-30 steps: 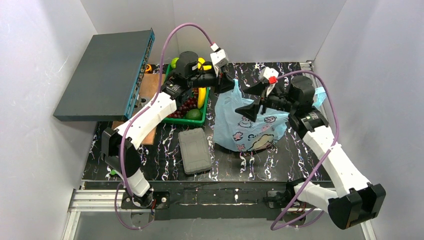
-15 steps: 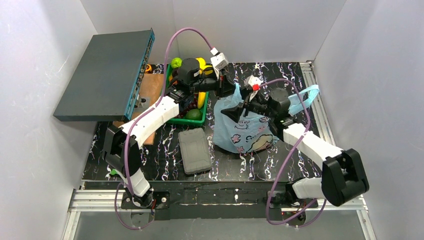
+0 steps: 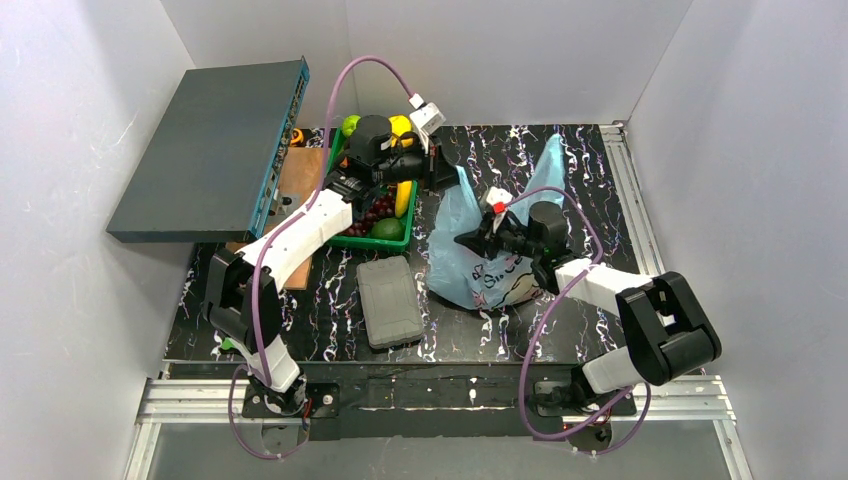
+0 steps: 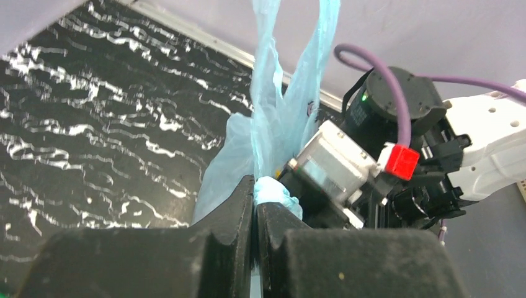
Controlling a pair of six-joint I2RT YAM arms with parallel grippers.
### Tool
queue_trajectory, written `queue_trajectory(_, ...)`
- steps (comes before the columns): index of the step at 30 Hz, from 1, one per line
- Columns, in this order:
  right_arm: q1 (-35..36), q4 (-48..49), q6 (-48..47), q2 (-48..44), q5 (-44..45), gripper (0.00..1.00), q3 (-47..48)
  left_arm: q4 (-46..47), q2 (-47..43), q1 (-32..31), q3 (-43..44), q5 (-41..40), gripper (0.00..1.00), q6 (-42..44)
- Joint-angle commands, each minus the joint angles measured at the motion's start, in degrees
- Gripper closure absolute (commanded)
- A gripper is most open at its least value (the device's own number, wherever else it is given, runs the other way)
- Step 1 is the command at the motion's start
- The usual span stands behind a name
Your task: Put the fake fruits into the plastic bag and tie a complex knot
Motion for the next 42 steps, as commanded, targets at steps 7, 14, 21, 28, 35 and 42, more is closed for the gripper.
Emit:
queue_trajectory(7, -6.3, -14.8, -13.4, -0.8, -5.7, 0.93, -2.3, -4.0, -4.9, 5.1, 3.6, -8.3, 1.0, 7.0)
queue_trajectory(14, -5.9, -13.9, -6.9, -3.9, -6.0, 0.99, 1.5, -15.6, -9.0, 5.6, 3.8, -1.0, 0.45, 12.5)
queue_trajectory(21, -4.6, -13.0, 0.3, -7.7, -6.5, 0.94, 2.9, -20.9, -19.1, 8.3, -12.5, 0.0, 0.22, 8.3)
queue_trajectory(28, -2.2, -11.7, 2.3, -8.3, -5.8, 0.84, 3.0, -17.9, -13.4, 4.4, -13.4, 0.2, 0.28, 4.4)
queue_trajectory(35, -0.2, -10.3, 4.1, -7.2, -2.0, 0.72, 3.7, -4.9, -8.0, -1.5, -14.2, 4.6, 0.89, -6.5)
queue_trajectory(42, 2.0, -5.4, 8.1, -4.8, -1.4, 0.44, 3.9, 7.6, -3.2, -3.6, -15.4, 3.5, 1.0, -18.7)
